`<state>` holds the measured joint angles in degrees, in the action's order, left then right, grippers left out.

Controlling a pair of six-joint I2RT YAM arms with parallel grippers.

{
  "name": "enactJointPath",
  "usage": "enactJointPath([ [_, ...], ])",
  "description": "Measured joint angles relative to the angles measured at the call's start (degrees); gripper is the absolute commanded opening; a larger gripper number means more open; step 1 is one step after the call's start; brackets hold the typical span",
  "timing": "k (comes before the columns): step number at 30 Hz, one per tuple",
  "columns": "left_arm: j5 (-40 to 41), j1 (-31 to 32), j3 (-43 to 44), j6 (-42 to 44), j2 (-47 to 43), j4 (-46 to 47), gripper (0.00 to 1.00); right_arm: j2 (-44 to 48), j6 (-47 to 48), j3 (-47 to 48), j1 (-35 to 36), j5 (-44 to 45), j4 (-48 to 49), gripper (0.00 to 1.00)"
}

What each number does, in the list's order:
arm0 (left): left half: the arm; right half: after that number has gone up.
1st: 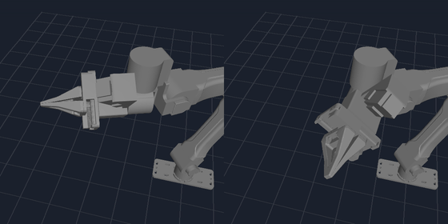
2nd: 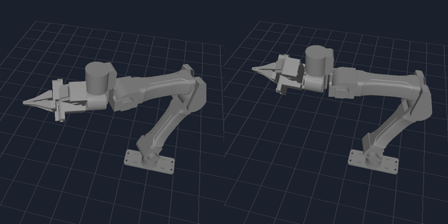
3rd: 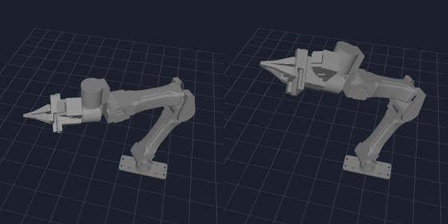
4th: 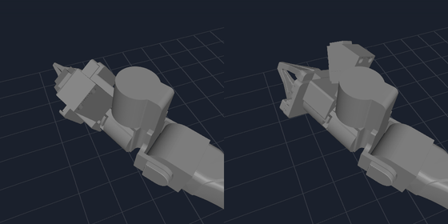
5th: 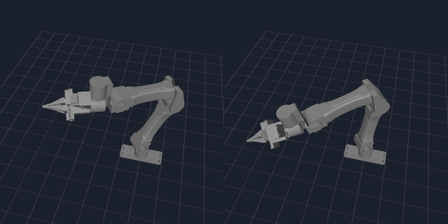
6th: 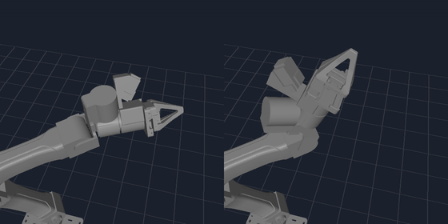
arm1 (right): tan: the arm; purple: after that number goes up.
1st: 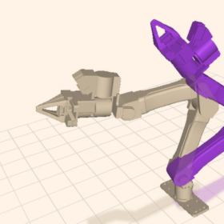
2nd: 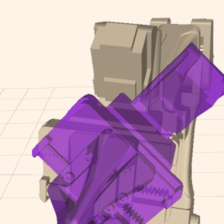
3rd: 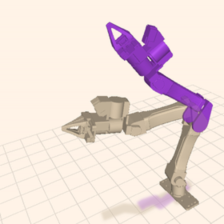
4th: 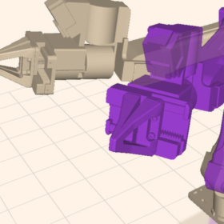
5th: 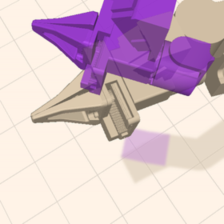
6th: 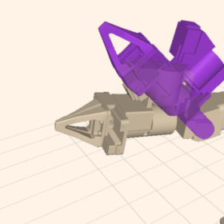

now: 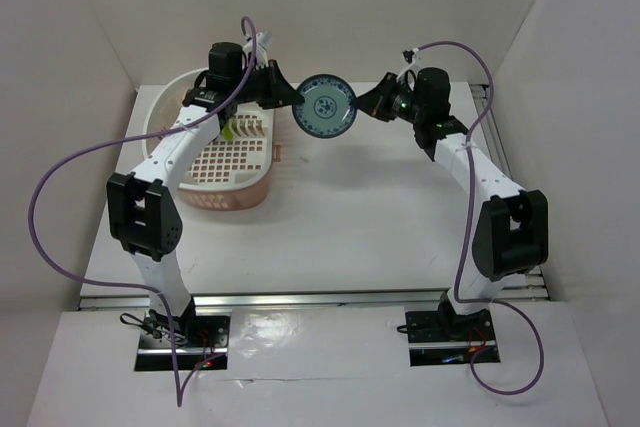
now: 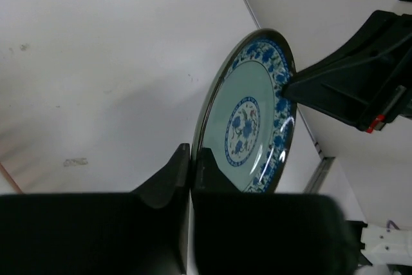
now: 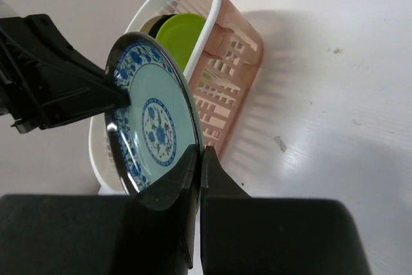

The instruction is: Load the plates into the dish rack

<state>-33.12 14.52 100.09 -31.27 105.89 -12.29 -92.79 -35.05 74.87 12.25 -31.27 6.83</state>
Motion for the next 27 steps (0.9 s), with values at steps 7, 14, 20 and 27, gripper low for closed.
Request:
enactJointPath([
  [7,1.3,0.0,0.7,0.2,0.1,-1.0,0.0,-0.4,-1.2,0.3,0.0,-0.1,0.9,1.0],
  [14,13.5,0.0,7.5,3.9,0.1,-6.5,0.0,-0.4,-1.3,0.4,-0.2,1.8,0.6,1.0],
  [20,31.6,-0.4,14.2,10.0,0.1,-9.6,0.0,-1.1,2.0,-0.3,-0.3,7.3,-4.0,1.0],
  [27,51.4,-0.7,14.0,19.4,0.1,-10.2,0.0,-4.9,5.0,-4.7,-0.3,9.0,-8.0,1.0],
])
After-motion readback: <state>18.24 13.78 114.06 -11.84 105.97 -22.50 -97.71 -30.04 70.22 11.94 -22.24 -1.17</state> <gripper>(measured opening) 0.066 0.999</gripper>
